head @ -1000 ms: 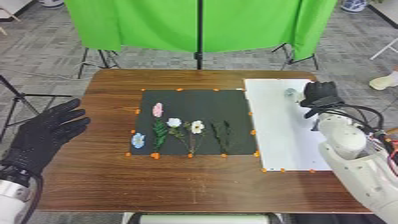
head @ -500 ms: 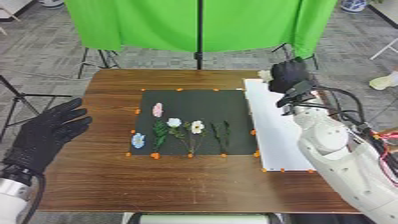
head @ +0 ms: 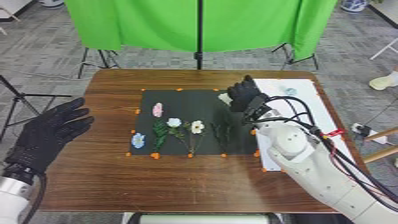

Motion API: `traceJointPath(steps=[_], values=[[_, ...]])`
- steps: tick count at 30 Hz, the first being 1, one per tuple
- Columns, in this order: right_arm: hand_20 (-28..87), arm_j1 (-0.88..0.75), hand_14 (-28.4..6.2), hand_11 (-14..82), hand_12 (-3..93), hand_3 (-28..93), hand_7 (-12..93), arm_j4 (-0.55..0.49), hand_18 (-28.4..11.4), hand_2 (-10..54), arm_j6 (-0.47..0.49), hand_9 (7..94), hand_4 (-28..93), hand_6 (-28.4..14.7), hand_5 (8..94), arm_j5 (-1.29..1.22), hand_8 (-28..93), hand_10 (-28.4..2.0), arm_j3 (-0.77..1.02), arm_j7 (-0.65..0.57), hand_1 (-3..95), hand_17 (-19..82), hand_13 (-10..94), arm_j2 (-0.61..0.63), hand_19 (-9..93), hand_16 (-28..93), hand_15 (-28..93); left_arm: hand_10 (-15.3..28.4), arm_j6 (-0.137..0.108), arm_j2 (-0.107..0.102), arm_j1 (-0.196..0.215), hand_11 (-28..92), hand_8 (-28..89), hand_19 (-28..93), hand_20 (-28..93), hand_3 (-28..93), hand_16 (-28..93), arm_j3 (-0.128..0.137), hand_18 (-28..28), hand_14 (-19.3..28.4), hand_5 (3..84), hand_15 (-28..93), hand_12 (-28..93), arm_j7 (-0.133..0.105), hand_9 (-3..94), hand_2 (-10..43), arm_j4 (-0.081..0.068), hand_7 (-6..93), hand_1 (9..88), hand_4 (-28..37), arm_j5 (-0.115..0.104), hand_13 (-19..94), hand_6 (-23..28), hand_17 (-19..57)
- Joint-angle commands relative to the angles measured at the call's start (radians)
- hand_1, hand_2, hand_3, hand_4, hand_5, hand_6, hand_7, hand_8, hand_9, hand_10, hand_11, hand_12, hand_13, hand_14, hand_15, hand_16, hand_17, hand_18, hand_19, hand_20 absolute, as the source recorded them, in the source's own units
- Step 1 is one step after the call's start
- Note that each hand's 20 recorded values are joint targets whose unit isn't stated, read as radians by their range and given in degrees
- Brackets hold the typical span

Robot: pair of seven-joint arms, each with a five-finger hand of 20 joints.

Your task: Arrange flowers

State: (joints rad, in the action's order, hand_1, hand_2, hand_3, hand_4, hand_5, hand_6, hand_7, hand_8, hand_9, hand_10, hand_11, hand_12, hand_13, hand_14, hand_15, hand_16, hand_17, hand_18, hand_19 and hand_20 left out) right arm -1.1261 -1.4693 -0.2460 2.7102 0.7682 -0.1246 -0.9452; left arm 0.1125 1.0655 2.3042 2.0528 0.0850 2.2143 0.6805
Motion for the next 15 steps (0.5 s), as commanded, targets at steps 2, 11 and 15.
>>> traceJointPath(steps=[2,11,15], values=[[37,0.004,-1.4,28.9,39.4,86,46,0.022,-16.1,-9.5,-0.020,90.5,-28,2.5,76.2,0.036,-14,-2.5,-0.025,0.027,44.3,28,81,-0.022,77,25,59,12.7,0.004,0.011,0.006,27,-11,48,8,72,-3,-0.007,21.9,15.6,36.2,41,14,0.008,31.2,1.1,-0.005,20.0,26.0,-25.4,0.001,24,3.7,-8.2],[37,-0.005,-1.3,28.0,39.4,84,47,0.040,-16.0,-9.5,-0.011,89.7,-28,2.6,74.9,0.053,-15,-2.2,-0.043,0.054,44.7,28,80,-0.005,77,25,59,12.7,-0.002,0.011,0.010,27,-11,48,8,72,-3,-0.009,21.9,15.5,36.2,41,14,0.004,31.2,1.1,-0.005,20.1,26.0,-25.4,-0.001,24,3.6,-8.2],[37,-0.002,-1.2,27.0,39.3,83,46,0.058,-16.0,-9.5,-0.011,89.1,-28,2.9,74.2,0.069,-15,-1.9,-0.040,0.056,45.3,28,79,-0.005,77,25,59,12.7,-0.004,0.008,0.009,27,-11,48,8,72,-3,-0.012,21.9,15.6,36.2,41,14,0.005,31.2,1.2,-0.006,20.1,26.0,-25.5,-0.003,24,3.7,-8.2]])
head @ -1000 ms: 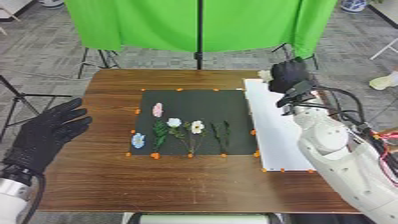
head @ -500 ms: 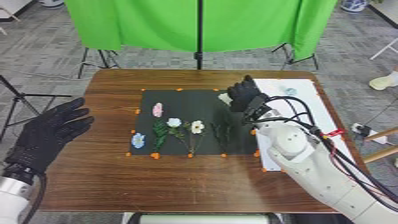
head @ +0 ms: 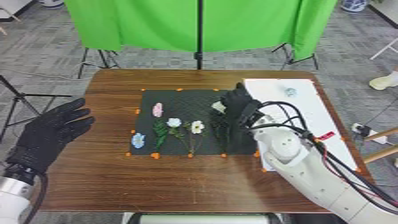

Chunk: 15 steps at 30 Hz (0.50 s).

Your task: Arrange flowers

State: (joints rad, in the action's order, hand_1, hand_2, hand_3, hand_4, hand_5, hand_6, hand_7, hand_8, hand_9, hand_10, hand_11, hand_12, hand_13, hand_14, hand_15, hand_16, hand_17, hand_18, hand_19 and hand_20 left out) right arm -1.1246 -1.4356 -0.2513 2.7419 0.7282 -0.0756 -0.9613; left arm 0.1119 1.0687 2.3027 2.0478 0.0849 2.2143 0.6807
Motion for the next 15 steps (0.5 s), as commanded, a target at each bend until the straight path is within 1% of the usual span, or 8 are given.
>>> traceJointPath(steps=[1,4,6,11,12,13,14,15], values=[[37,-0.001,-1.1,26.3,39.2,82,46,0.026,-16.0,-9.5,-0.008,88.9,-28,3.1,73.9,0.037,-15,-1.8,-0.001,0.004,45.4,28,79,0.013,77,25,59,12.6,0.000,0.005,0.007,27,-11,48,8,72,-3,-0.007,21.9,15.6,36.3,41,14,0.008,31.2,1.2,-0.007,20.1,26.0,-25.4,-0.003,24,3.7,-8.2],[38,-0.011,-0.9,19.0,43.4,81,47,0.029,-15.8,-9.5,-0.016,88.7,-28,3.9,70.5,0.027,-15,-1.2,0.025,0.043,45.5,27,77,0.017,76,27,60,12.6,-0.005,0.009,0.011,27,-11,48,8,72,-3,-0.004,21.9,15.6,36.3,41,14,0.009,31.3,1.2,-0.004,20.1,26.0,-25.4,-0.001,24,3.7,-8.1],[38,-0.011,-0.8,18.1,43.8,80,47,0.035,-15.8,-9.5,-0.024,87.6,-28,3.9,68.8,0.035,-16,-1.1,0.037,0.075,45.3,26,77,0.024,76,26,60,12.6,-0.015,0.011,0.018,27,-11,48,8,72,-3,0.000,21.9,15.6,36.3,41,14,0.013,31.2,1.2,0.001,20.0,26.0,-25.5,-0.001,24,3.7,-8.2],[38,-0.015,-0.7,17.4,42.0,79,47,0.028,-15.5,-9.5,-0.012,82.0,-28,3.9,62.2,0.039,-18,-1.0,0.071,0.110,42.0,25,74,0.054,75,24,62,12.6,-0.006,0.013,0.021,27,-11,48,8,72,-3,0.004,21.9,15.6,36.3,41,14,0.010,31.2,1.5,0.001,20.1,26.1,-25.7,0.001,24,3.7,-8.2],[38,-0.018,-0.7,20.9,39.0,79,45,0.022,-15.6,-9.5,-0.013,78.9,-28,4.1,60.8,0.028,-17,-1.5,0.077,0.111,39.6,24,72,0.067,75,23,63,12.7,-0.007,0.012,0.018,27,-11,48,8,72,-3,0.003,21.9,15.6,36.3,41,14,0.012,31.3,1.5,0.000,20.0,26.2,-25.7,0.000,24,3.7,-8.2],[39,-0.024,-0.9,25.9,34.2,81,41,0.014,-15.7,-9.5,-0.006,75.1,-28,4.4,59.5,0.029,-19,-2.2,0.094,0.114,36.6,24,71,0.076,74,22,64,12.7,-0.009,0.006,0.022,27,-11,48,8,72,-3,0.003,22.0,15.6,36.3,41,14,0.006,31.2,1.5,-0.001,20.1,26.2,-25.6,-0.003,24,3.7,-8.1],[39,-0.033,-1.2,31.1,28.9,84,39,0.007,-15.7,-8.9,0.012,71.3,-28,4.5,58.3,0.031,-22,-3.3,0.116,0.116,33.4,23,69,0.084,74,21,65,12.7,-0.007,0.006,0.021,27,-11,48,8,72,-3,0.004,22.0,15.6,36.3,41,14,0.008,31.2,1.6,-0.001,20.1,26.2,-25.6,-0.001,24,3.7,-8.1],[38,-0.046,-1.8,35.4,24.5,88,38,-0.004,-15.9,-7.5,0.062,65.9,-28,3.9,55.2,-0.010,-24,-4.6,0.155,0.142,29.2,22,66,0.087,74,20,65,12.7,-0.007,0.006,0.022,27,-11,48,8,72,-3,0.006,21.9,15.6,36.3,41,14,0.010,31.2,1.6,-0.001,20.1,26.2,-25.6,-0.001,24,3.7,-8.1]])
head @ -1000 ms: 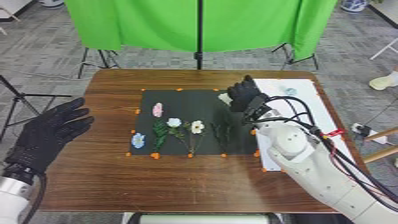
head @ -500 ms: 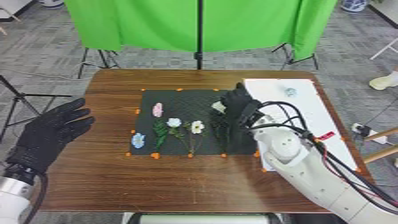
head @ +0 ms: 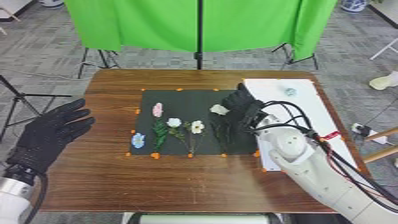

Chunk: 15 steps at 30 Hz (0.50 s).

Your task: Arrange flowers

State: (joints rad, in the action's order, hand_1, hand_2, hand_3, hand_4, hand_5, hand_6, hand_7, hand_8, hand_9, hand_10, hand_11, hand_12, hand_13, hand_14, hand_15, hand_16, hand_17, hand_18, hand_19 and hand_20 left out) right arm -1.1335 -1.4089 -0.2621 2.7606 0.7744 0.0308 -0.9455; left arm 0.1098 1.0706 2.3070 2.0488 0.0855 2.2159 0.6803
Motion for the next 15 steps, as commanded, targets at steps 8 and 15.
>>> traceJointPath(steps=[8,15], values=[[37,-0.032,-8.5,31.3,18.2,93,27,0.000,-20.3,3.9,0.292,33.4,-9,-3.6,27.1,-0.158,-19,-9.5,0.254,-0.071,14.2,14,38,0.105,66,12,55,12.7,0.000,0.008,0.021,27,-11,48,8,72,-3,0.012,21.9,15.6,36.3,41,14,0.009,31.3,1.7,-0.001,20.0,26.2,-25.7,0.001,24,3.7,-8.1],[17,-0.089,-12.9,9.6,23.6,93,17,0.079,-21.1,0.7,0.397,16.3,-25,-5.6,17.9,-0.303,-12,-11.6,0.444,-0.187,13.5,1,12,0.077,49,23,16,12.6,0.020,0.005,0.004,27,-11,48,8,72,-3,0.005,21.9,15.6,36.3,42,14,0.014,31.2,1.7,-0.009,19.9,26.1,-25.5,0.005,24,3.7,-8.2]])
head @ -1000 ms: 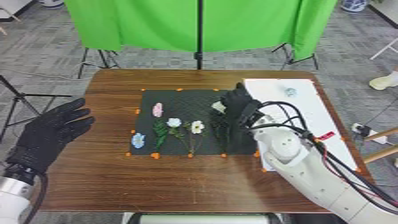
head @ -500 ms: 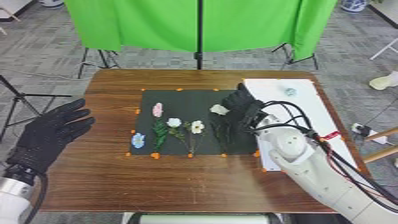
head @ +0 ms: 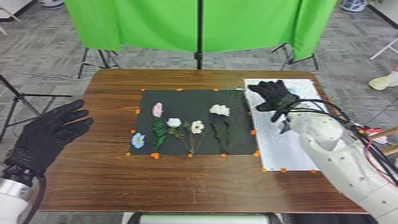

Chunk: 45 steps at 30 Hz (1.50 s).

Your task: Arrange flowers

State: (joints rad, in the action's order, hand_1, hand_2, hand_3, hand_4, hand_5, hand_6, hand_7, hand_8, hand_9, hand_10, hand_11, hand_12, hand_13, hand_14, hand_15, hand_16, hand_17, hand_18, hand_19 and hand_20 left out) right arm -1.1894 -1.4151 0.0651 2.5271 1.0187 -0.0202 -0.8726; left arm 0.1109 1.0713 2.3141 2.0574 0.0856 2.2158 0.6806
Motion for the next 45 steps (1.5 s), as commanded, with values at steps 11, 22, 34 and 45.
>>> traceJointPath(steps=[11,22,34,45], values=[[16,-0.063,-7.2,16.5,20.8,90,18,0.141,-20.8,-8.0,0.035,20.3,-28,-7.5,17.1,-0.018,-13,-10.1,0.213,-0.147,21.6,5,31,-0.014,50,19,28,12.6,0.018,0.008,0.006,27,-11,48,8,72,-3,-0.002,21.9,15.6,36.2,41,14,0.007,31.2,1.2,-0.011,20.0,25.7,-25.5,0.003,24,3.7,-8.3],[17,0.005,-4.5,16.9,16.2,91,9,0.160,-18.8,-9.0,0.065,20.0,-28,-13.6,13.2,-0.036,-9,-12.1,0.180,-0.144,27.3,10,46,-0.059,53,13,42,12.6,0.019,0.004,-0.001,27,-11,48,8,72,-3,-0.012,21.9,15.5,36.2,41,14,0.014,31.2,1.2,-0.014,20.0,25.8,-25.5,0.002,24,3.7,-8.3],[19,0.046,-2.5,26.1,13.0,90,25,0.200,-17.2,-5.0,0.255,38.8,-28,-4.2,24.3,0.013,-19,-7.6,0.223,-0.011,30.9,18,60,-0.103,63,10,51,12.7,0.015,0.005,0.001,27,-11,48,8,72,-3,-0.015,22.0,15.6,36.2,41,14,0.009,31.3,1.2,-0.012,19.9,25.9,-25.6,0.001,24,3.6,-8.3],[32,-0.004,0.3,27.9,30.0,77,38,0.165,-12.9,-7.0,0.121,90.4,-28,3.5,75.9,-0.007,-12,-3.1,0.192,0.055,48.7,35,88,-0.078,77,24,50,12.6,0.012,0.011,0.005,27,-11,48,8,72,-3,-0.012,22.0,15.6,36.2,41,14,0.008,31.2,1.3,-0.011,20.1,25.8,-25.8,0.001,24,3.6,-8.3]])
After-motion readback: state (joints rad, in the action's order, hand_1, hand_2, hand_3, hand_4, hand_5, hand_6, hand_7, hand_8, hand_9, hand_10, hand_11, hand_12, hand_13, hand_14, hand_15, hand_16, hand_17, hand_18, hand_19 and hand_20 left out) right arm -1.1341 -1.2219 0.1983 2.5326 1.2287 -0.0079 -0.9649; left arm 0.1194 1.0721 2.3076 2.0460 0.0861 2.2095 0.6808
